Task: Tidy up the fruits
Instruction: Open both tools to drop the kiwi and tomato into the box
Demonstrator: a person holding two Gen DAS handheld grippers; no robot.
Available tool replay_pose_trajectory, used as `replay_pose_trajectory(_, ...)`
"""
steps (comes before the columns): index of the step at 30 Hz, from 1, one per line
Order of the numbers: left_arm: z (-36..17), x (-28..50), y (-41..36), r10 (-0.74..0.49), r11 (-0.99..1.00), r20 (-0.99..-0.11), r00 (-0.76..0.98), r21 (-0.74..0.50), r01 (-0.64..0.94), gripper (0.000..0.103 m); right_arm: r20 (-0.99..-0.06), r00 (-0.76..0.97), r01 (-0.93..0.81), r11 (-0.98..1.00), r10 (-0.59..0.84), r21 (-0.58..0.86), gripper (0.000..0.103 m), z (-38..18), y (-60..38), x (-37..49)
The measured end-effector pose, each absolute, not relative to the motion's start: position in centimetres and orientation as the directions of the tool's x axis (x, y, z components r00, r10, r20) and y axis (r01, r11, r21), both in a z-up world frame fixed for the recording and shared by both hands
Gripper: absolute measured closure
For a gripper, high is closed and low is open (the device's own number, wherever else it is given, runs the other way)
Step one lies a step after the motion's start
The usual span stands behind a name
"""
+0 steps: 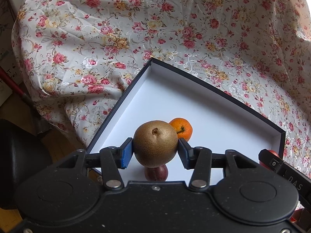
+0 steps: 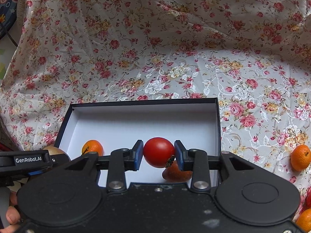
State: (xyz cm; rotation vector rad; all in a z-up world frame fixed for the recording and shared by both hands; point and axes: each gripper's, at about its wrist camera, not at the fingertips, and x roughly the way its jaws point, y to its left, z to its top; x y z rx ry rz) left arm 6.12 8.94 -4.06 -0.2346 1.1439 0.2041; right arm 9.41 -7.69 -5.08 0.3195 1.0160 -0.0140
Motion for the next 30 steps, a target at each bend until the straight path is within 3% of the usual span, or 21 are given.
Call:
replay_pose_trajectory(14,-3.2,5.8,9.1,0.054,0.959,-0.895,0.443,-0.077,-0.272,0.048,-0.799,0.589,0.158,0.952,0.124,0.264,0.065,-4.6,-7.3,9.5)
replay_pose_trajectory(30,-3.6,5.6,8.0,0.060,0.970,-0.908,0.414,-0.045,-0.240,0.048,-0.820,0.559,0.187,0.945,0.123,0.269,0.065,-5.0,-7.8,9.6)
